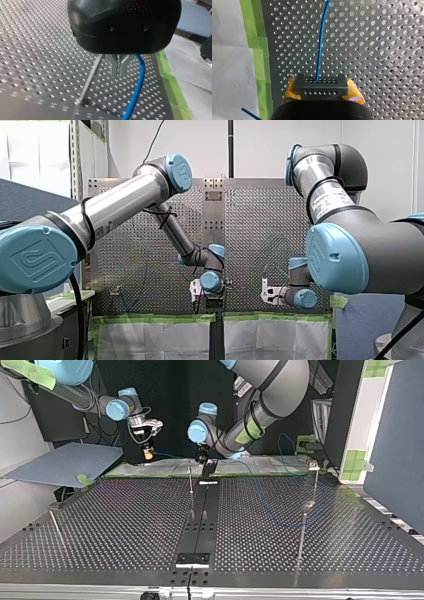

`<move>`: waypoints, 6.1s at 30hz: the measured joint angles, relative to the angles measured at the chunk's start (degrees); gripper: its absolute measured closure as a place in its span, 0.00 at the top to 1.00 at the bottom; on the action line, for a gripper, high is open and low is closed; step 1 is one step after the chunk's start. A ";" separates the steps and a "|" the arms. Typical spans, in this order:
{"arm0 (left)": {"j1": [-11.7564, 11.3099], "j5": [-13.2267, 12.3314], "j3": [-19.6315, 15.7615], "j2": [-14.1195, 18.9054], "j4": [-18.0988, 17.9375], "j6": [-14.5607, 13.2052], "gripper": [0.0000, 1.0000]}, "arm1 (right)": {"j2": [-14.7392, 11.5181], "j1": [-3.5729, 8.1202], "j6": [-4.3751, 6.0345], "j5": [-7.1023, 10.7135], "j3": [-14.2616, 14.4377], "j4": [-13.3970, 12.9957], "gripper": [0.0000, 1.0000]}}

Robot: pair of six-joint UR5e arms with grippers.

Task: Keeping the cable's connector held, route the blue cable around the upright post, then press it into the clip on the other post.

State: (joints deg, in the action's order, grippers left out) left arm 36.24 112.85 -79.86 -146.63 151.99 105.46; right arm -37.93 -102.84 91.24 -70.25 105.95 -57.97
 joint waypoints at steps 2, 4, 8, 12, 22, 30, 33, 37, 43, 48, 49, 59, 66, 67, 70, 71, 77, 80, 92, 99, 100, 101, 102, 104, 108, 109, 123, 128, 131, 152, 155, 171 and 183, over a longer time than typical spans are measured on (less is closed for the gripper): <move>-0.08 -0.02 -0.01 -0.79 -0.04 0.12 0.00 | 0.00 0.02 0.00 0.01 -0.09 -0.01 0.00; -0.16 -0.08 0.00 -1.45 -0.40 0.08 0.00 | 0.00 0.02 0.00 0.03 -0.15 -0.01 0.00; -0.46 -0.88 0.00 -2.02 -1.59 -0.70 0.00 | 0.07 0.04 0.00 0.01 -0.37 0.03 0.00; -0.83 -1.42 0.02 -2.09 -2.59 -1.17 0.00 | 0.09 0.01 -0.05 0.05 -0.49 0.03 0.00; -1.30 -0.34 0.01 -1.87 -1.88 -3.32 0.00 | 0.16 -0.29 -0.08 0.09 -0.75 0.09 0.00; -0.54 0.16 0.06 -1.80 -1.31 -4.39 0.00 | 0.17 -0.32 -0.08 0.10 -0.78 0.13 0.00; -0.11 0.26 0.05 -1.83 -1.26 -4.66 0.00 | 0.17 -0.31 -0.08 0.10 -0.78 0.13 0.00; 0.54 0.31 0.05 -1.83 -1.25 -4.79 0.00 | 0.23 -0.31 -0.13 0.10 -0.78 0.15 0.00; 1.27 1.36 0.03 -1.80 -1.24 -4.80 0.00 | 0.38 -0.26 -0.69 0.10 -0.77 0.72 0.00; 1.48 1.74 0.03 -1.58 -1.25 -4.77 0.00 | 0.42 -0.01 -0.85 0.09 -0.77 0.71 0.00; 1.44 1.72 0.03 -1.48 -1.28 -4.78 0.00 | 0.43 0.01 -0.83 0.10 -0.78 0.66 0.00; 0.70 0.05 0.03 0.34 -1.55 -5.72 0.00 | 0.43 -0.20 -1.01 0.20 -2.01 1.73 0.00; 0.49 -1.44 0.03 0.43 -1.63 -5.29 0.00 | 0.43 -0.13 -1.12 0.25 -2.24 2.05 0.00; 0.48 -1.57 0.04 0.43 -1.65 -5.21 0.00 | 0.44 -0.09 -1.13 0.24 -2.25 2.05 0.00; 0.42 -2.04 0.03 0.39 -1.81 -4.93 0.00 | 0.44 -0.03 -1.14 0.21 -2.32 2.04 0.00; 0.34 -2.31 0.03 0.35 -2.00 -4.70 0.00 | 0.44 -0.04 -1.14 0.20 -2.36 2.05 0.00; -0.54 -4.59 0.04 0.28 -4.06 -2.48 0.00 | 0.45 -0.27 -1.14 0.29 -3.00 2.58 0.00; -1.60 -6.00 0.04 0.24 -4.15 -1.09 0.00 | 0.45 -0.36 -1.14 0.29 -3.38 2.92 0.00; -5.51 -11.29 0.06 -0.62 -4.09 0.61 0.00 | 0.44 -0.48 -1.26 0.33 -4.28 3.66 0.00; -5.82 -12.26 0.06 -2.17 -3.83 0.31 0.00 | 0.45 -0.54 -1.48 0.36 -4.79 4.26 0.00; -5.93 -12.37 0.07 -2.22 -3.61 0.36 0.00 | 0.45 -0.53 -1.52 0.36 -4.89 4.37 0.00; -6.06 -12.49 0.07 -2.24 -3.30 0.43 0.00 | 0.44 -0.52 -1.57 0.37 -5.01 4.50 0.00; -6.17 -12.55 0.07 -2.26 -3.10 0.46 0.00 | 0.44 -0.52 -1.62 0.37 -5.08 4.58 0.00; -6.44 -12.65 0.07 -2.26 -2.79 0.48 0.00 | 0.45 -0.42 -1.69 0.34 -5.19 4.71 0.00; -6.91 -12.88 0.08 -2.26 -2.75 0.32 0.00 | 0.46 -0.09 -1.74 0.28 -5.30 4.78 0.00; -7.01 -12.97 0.07 -2.26 -2.77 0.21 0.00 | 0.46 -0.04 -1.75 0.26 -5.34 4.77 0.00; -7.55 -16.67 1.85 -2.23 -4.19 0.27 0.00 | 0.47 0.13 -1.75 0.28 -6.90 5.53 0.00; -7.83 -16.13 3.55 -2.23 -2.29 1.29 0.00 | 0.48 0.18 -1.83 0.28 -7.51 6.09 0.00; -8.20 -15.12 3.90 -2.25 -1.48 1.51 0.00 | 0.48 0.31 -1.79 0.28 -8.01 6.49 0.00; -10.02 -13.20 4.03 -2.29 -1.75 1.77 0.00 | 0.47 1.76 -1.49 0.28 -10.65 7.52 0.00; -10.22 -13.23 4.03 -2.28 -2.18 1.77 0.00 | 0.49 1.89 -1.20 0.30 -11.28 7.43 0.00; -10.64 -14.14 4.03 -2.23 -4.49 1.62 0.34 | 0.52 2.63 -0.70 0.46 -12.71 6.95 0.00; -9.78 -12.97 4.03 -2.21 -2.32 -2.66 0.58 | 0.55 2.90 -0.61 1.64 -12.69 6.92 0.00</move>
State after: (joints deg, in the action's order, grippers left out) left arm 26.46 99.88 -75.83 -148.83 149.66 102.79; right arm -37.39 -99.94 90.63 -68.61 93.26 -51.06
